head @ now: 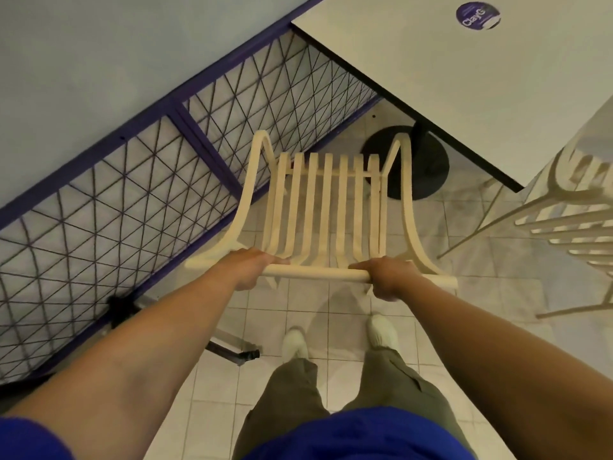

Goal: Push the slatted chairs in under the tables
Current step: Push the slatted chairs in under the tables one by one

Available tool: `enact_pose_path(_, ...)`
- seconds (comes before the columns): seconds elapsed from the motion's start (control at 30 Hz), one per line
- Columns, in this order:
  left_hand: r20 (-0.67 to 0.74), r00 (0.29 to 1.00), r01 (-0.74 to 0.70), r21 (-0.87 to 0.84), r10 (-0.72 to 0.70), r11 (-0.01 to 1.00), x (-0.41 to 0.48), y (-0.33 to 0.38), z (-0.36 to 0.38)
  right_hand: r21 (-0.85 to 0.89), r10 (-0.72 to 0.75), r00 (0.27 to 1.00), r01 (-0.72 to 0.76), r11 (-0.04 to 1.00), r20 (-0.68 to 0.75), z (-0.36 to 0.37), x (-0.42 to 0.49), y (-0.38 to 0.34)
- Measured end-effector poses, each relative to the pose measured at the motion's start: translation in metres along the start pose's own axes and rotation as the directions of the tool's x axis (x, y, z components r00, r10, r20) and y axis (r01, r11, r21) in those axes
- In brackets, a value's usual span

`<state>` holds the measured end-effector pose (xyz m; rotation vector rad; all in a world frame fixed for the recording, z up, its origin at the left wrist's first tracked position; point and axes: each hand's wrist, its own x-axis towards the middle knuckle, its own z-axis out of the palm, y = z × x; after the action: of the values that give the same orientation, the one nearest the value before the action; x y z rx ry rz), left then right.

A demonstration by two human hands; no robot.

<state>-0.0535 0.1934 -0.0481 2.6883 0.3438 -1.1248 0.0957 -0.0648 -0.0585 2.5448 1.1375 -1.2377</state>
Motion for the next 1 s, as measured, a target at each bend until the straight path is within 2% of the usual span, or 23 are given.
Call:
enact_pose_path(0.3,0.013,0.998,-0.058,0.043,0.058,0.997,0.012,-0.025,-0.018,0.017,0.054,0.997,-0.054,0.998,-0.046,0.0,0.01,-0.019)
enact_pose_path(0.57,0.041,0.997,-0.073,0.01,0.073,0.997,0.011,-0.031,-0.017,0.085,0.124,0.99,-0.117,0.989,-0.074,0.007,0.011,-0.021)
enact_pose_path(0.73,0.07,0.995,-0.069,0.031,0.067,0.997,0.014,-0.029,-0.019,0.19,0.028,1.0,-0.029,0.981,0.006,-0.003,0.009,-0.016)
enact_pose_path(1.0,0.082,0.997,-0.003,-0.003,0.003,1.0,0.01,-0.029,-0.019,0.136,-0.052,0.997,0.043,0.99,0.06,-0.005,0.013,-0.013)
